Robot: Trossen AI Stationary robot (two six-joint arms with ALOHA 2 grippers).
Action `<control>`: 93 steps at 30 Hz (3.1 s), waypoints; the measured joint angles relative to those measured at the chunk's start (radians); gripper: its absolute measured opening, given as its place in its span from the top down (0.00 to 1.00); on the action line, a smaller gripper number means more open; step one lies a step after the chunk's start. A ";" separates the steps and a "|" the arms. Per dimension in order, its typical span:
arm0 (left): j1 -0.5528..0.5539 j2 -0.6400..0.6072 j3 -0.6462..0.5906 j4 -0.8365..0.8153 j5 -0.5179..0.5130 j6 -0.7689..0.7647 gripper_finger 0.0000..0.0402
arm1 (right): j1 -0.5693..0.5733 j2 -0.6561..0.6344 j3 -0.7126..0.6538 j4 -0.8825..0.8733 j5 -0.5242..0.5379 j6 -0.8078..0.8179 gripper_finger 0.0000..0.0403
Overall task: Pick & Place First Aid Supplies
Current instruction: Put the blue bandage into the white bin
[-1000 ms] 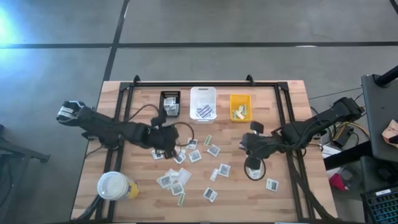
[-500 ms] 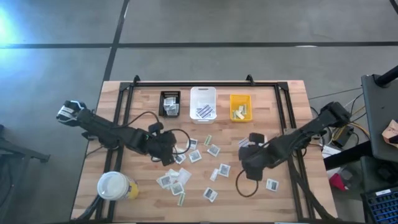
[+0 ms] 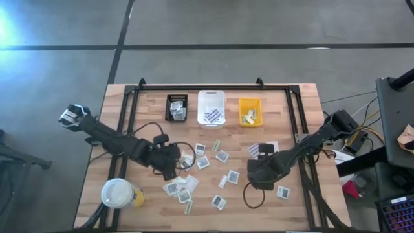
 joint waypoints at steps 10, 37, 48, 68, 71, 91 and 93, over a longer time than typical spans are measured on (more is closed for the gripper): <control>-0.033 -0.005 0.000 -0.032 -0.067 0.057 0.69 | -0.071 -0.020 -0.110 0.123 0.052 0.005 0.76; -0.032 -0.005 0.000 -0.091 -0.120 0.077 0.69 | -0.298 -0.020 -0.271 0.390 -0.102 -0.089 0.67; -0.032 -0.005 0.000 -0.091 -0.123 0.077 0.69 | -0.297 -0.020 -0.315 0.407 -0.103 -0.106 0.66; -0.032 -0.005 0.000 -0.091 -0.131 0.076 0.69 | -0.329 -0.024 -0.373 0.486 -0.076 -0.051 0.89; -0.032 -0.005 0.000 -0.091 -0.132 0.076 0.69 | -0.329 -0.024 -0.373 0.489 -0.075 -0.051 0.91; -0.032 -0.005 -0.001 -0.094 -0.134 0.077 0.69 | -0.331 -0.091 -0.312 0.473 -0.109 -0.051 0.93; -0.032 -0.005 -0.002 -0.094 -0.134 0.077 0.69 | -0.331 -0.095 -0.312 0.473 -0.109 -0.051 0.94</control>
